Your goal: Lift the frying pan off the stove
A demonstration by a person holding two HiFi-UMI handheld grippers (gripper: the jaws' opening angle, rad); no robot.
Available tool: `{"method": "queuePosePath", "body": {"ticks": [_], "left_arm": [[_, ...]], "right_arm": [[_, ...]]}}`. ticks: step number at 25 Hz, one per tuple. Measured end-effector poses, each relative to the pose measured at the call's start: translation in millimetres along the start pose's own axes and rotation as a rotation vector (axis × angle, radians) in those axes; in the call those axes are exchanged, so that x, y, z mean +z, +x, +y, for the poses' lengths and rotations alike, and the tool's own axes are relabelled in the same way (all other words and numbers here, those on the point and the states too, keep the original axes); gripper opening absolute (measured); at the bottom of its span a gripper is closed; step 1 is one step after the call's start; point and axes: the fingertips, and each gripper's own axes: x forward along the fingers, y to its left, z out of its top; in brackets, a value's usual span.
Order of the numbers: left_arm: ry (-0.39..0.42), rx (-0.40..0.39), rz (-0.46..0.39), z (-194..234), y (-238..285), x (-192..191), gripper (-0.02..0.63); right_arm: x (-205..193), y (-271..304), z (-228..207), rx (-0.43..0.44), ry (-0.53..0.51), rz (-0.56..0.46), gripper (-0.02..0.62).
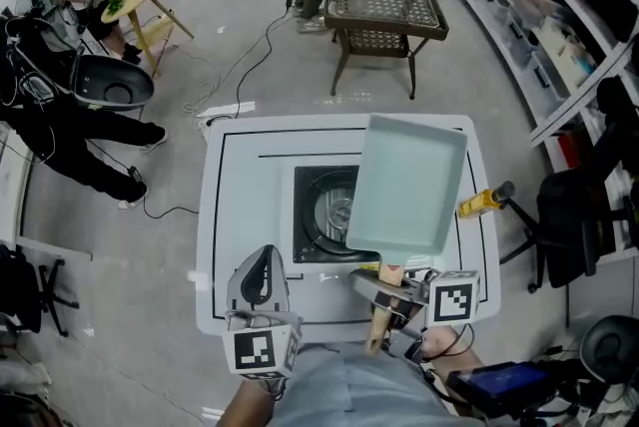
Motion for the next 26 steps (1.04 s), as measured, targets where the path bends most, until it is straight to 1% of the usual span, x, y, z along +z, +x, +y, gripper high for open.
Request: {"method": "queuePosePath", "body": {"ticks": [9,26], "left_arm": [[0.007,0.000,0.008,-6.4,-0.5,-1.3,0.018],[0.016,-0.005,0.001,-4.7,-1.4,-2.6,0.018]], "right_arm": [[-5.1,-3.8,0.4,0.002,-0.007,0.015,0.071],[-8.2,-2.7,-1.6,-0.004,-0.012,0.017,0.071]]}}
